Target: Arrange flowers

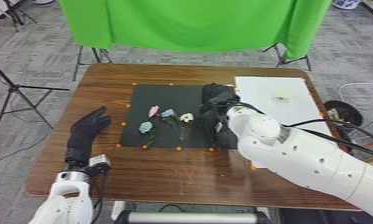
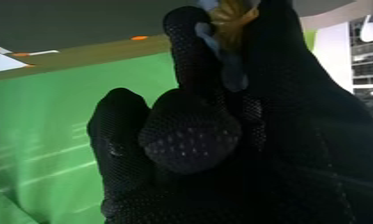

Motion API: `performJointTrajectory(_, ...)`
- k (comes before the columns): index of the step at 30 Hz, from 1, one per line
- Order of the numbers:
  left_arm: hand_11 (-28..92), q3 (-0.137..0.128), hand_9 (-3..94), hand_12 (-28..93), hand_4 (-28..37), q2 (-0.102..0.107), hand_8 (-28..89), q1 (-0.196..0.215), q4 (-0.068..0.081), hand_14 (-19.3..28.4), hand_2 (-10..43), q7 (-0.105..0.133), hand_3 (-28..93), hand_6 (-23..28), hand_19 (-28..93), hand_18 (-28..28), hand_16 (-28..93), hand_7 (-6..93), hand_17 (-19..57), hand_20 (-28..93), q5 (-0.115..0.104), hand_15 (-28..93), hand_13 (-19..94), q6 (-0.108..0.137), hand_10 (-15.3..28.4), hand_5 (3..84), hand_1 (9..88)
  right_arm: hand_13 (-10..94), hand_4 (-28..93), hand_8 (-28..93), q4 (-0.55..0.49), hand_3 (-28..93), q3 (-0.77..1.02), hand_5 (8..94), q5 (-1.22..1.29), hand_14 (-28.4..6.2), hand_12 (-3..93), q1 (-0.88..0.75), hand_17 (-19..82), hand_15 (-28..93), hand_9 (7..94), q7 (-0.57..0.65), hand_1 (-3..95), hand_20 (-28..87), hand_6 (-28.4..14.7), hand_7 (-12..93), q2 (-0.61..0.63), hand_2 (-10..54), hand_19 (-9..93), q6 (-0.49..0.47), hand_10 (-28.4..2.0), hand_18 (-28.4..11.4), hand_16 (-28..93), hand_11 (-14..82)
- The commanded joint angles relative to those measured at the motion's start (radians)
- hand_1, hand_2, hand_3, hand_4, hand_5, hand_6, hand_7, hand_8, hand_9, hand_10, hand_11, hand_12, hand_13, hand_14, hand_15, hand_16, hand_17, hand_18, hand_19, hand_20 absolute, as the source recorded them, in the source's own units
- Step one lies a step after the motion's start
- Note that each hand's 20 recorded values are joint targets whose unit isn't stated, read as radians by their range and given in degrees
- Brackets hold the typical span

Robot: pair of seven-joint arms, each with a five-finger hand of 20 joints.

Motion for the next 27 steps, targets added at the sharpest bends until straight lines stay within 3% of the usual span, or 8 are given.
performJointTrajectory(1, 18, 0.014, 49.5, 11, -28.0, -0.008, -8, 0.005, 0.019, 16.7, -9.5, -0.015, 71, 0.3, 8, 15.6, 0, 13.8, 2.3, 14, -0.005, 19, 38, -0.012, 12.9, 47.0, 23.2, 93, -20, 2, -0.012, 67, 0.023, 76.8, 0.012, -1.5, 26.4, 0.002, 65, 62, 83.0, 0.006, 52.8, 59, 3.3, 22, 0.022, -9.5, 93, -0.042, -10.3, -13.4, 30, 8.0)
performJointTrajectory(9, 19, 0.01, 49.7, 10, -28.2, -0.008, -8, 0.009, 0.017, 16.7, -9.5, -0.014, 71, 0.3, 8, 15.6, 0, 14.1, 2.3, 14, -0.007, 19, 38, -0.011, 12.9, 47.0, 23.1, 92, -19, 0, -0.027, 68, 0.039, 71.2, 0.016, -1.9, 16.9, 0.002, 64, 62, 75.5, 0.001, 48.2, 59, 4.3, 19, 0.033, -9.5, 93, -0.124, -11.8, -13.9, 29, 14.5)
performJointTrajectory(12, 19, 0.012, 49.7, 10, -28.2, -0.008, -8, 0.002, 0.021, 16.6, -9.5, -0.015, 71, 0.3, 8, 15.6, 0, 14.2, 2.3, 14, -0.005, 19, 38, -0.016, 12.9, 47.0, 23.0, 91, -19, -1, -0.04, 71, 0.057, 69.1, 0.017, -1.9, 16.6, -0.004, 64, 61, 72.4, 0.007, 44.6, 58, 4.5, 19, 0.04, -9.5, 93, -0.157, -12.2, -13.8, 29, 13.9)
performJointTrajectory(16, 19, 0.011, 49.7, 10, -28.2, -0.007, -9, 0.0, 0.021, 16.6, -9.5, -0.015, 71, 0.4, 8, 15.6, 0, 14.4, 2.3, 14, -0.005, 19, 38, -0.015, 12.9, 47.1, 23.0, 91, -20, -12, -0.054, 75, 0.072, 64.4, 0.024, -1.5, 16.2, 0.0, 63, 60, 67.6, 0.013, 40.5, 56, 4.8, 19, 0.044, -9.5, 93, -0.196, -12.2, -13.4, 29, 12.2)
performJointTrajectory(27, 19, 0.012, 49.9, 10, -28.3, -0.005, -9, -0.001, 0.021, 16.7, -9.5, -0.017, 71, 0.3, 8, 15.7, 0, 15.1, 2.3, 14, -0.005, 20, 38, -0.018, 13.0, 47.2, 23.0, 89, -19, -10, -0.117, 74, 0.202, 53.3, 0.036, -2.2, 15.5, -0.026, 61, 57, 55.7, 0.002, 34.2, 50, 4.1, 15, 0.071, -9.5, 93, -0.271, -14.4, -13.5, 28, 7.5)
